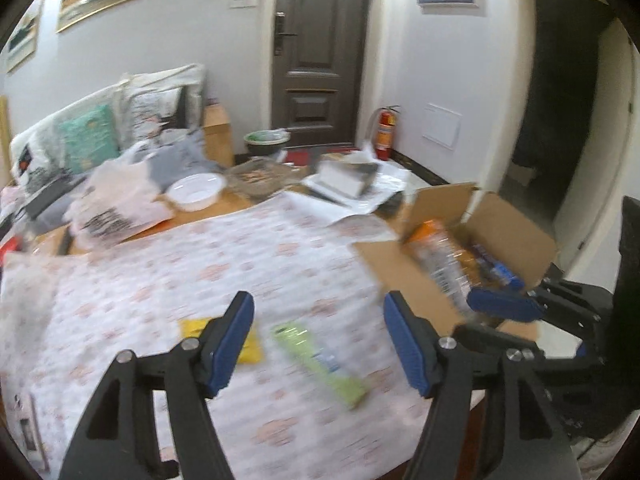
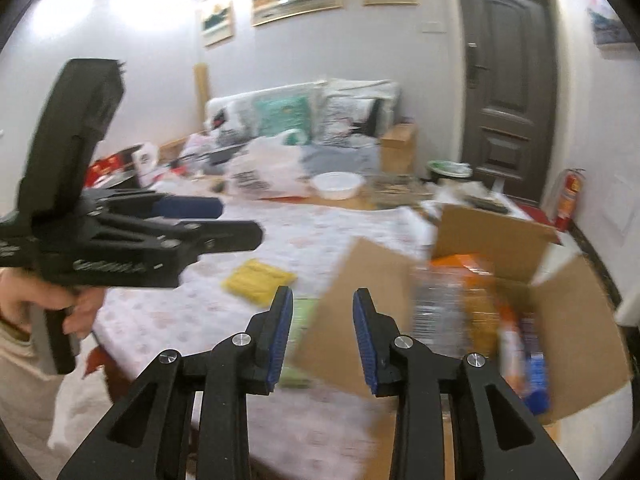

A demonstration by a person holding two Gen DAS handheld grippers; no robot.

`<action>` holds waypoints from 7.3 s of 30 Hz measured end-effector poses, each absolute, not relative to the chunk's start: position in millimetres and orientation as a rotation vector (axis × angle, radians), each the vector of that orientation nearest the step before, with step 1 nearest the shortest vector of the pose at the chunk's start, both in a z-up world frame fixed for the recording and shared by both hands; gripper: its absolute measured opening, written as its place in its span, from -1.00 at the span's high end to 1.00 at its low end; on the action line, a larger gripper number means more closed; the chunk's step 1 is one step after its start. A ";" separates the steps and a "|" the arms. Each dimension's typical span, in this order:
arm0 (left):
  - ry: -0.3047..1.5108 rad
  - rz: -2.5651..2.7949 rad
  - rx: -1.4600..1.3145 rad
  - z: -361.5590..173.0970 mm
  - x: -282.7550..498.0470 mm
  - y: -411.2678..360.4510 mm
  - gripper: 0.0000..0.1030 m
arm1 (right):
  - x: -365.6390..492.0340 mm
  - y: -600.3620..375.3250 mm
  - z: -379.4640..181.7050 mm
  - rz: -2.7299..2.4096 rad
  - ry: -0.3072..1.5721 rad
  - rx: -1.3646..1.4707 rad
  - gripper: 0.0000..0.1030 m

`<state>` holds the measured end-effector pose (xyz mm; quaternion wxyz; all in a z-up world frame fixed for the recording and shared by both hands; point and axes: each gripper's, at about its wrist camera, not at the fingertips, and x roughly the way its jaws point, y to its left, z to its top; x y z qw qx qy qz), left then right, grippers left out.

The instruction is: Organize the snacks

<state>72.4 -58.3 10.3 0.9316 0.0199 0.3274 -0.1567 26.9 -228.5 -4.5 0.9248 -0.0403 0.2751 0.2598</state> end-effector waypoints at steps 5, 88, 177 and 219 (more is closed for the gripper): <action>0.693 -0.255 0.024 -14.9 65.7 -8.4 -0.26 | 23.1 -167.6 -18.6 0.615 0.615 -0.128 0.49; 0.850 -0.405 0.148 -79.1 105.8 34.4 -0.32 | 71.2 -105.7 -80.5 0.507 0.688 -0.246 0.59; 0.563 -0.508 0.028 27.0 72.2 -136.3 -0.77 | 49.1 -330.6 -10.9 0.073 0.587 -0.094 -0.09; 0.441 0.022 -0.015 23.2 25.7 -63.7 -0.93 | -21.1 -316.3 36.9 0.350 0.190 0.028 -1.00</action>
